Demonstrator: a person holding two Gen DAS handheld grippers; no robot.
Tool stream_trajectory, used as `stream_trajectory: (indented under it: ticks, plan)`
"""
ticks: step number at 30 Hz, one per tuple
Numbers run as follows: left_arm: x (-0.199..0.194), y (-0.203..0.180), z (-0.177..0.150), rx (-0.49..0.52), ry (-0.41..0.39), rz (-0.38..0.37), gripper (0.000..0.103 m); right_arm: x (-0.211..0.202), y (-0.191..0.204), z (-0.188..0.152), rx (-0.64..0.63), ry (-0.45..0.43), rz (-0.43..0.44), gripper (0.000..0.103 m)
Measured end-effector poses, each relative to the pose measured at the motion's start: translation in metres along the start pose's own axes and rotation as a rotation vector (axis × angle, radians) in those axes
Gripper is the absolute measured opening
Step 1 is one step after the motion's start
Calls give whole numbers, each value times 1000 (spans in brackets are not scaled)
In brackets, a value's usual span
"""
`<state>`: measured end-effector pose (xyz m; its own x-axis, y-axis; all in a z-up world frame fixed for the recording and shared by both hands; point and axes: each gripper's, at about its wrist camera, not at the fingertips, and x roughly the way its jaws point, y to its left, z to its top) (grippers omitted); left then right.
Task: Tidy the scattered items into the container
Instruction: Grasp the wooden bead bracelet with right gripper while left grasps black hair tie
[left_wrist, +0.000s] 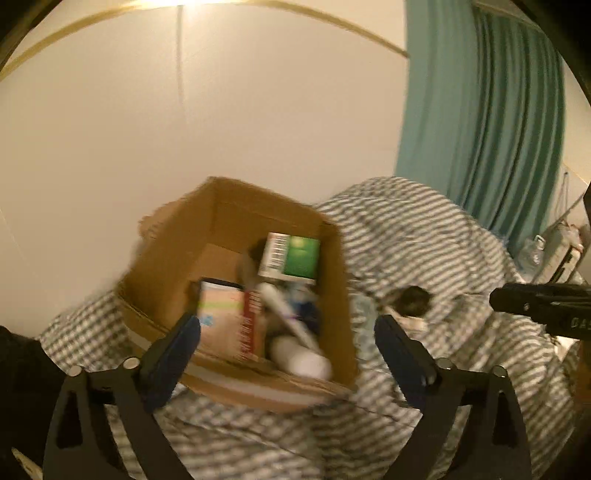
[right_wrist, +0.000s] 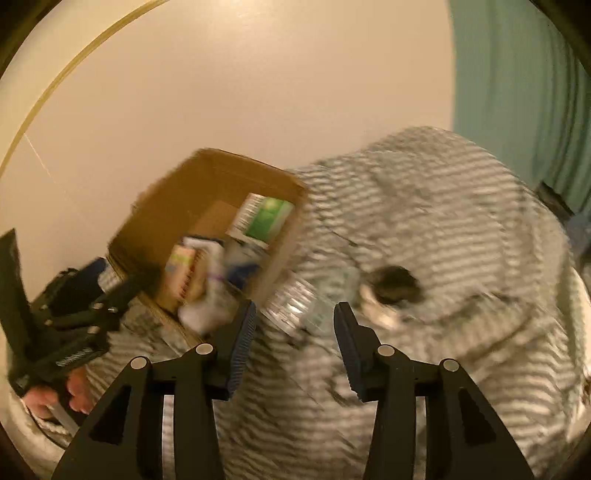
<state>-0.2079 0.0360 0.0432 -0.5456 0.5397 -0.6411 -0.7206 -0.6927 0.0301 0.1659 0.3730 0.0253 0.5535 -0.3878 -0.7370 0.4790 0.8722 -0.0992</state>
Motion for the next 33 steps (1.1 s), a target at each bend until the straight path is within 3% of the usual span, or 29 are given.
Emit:
stream_trajectory:
  ticks: [3,5,10,12,16,20,24,26,33]
  plan:
    - [-11,-44,-21,11,-11,-38,103,-15,-32,-30,55,14,-16,44]
    - [-13,-70,-44,24,-15,-24,103,-16,-57,-60,92,30,-28,44]
    - [7,-116,-101,84,56,-15,103,-5,-109,-113,245,102,-32,44]
    - [17,-125,-119,102,84,9,103,-3,-124,-113,305,96,34,44]
    - [35,-130,-135,122,139,47,103,11,-136,-111,365,137,56,44]
    - [39,-120,-135,122,130,61,103,26,-125,-114,328,193,30,44]
    - [52,-105,-126,99,118,19,103,40,-117,-113,295,217,-13,44]
    - [61,-101,-119,119,112,-14,103,52,-117,-110,278,236,-35,44]
    - [97,-96,-114,201,78,-25,103,104,-112,-93,197,313,-58,44]
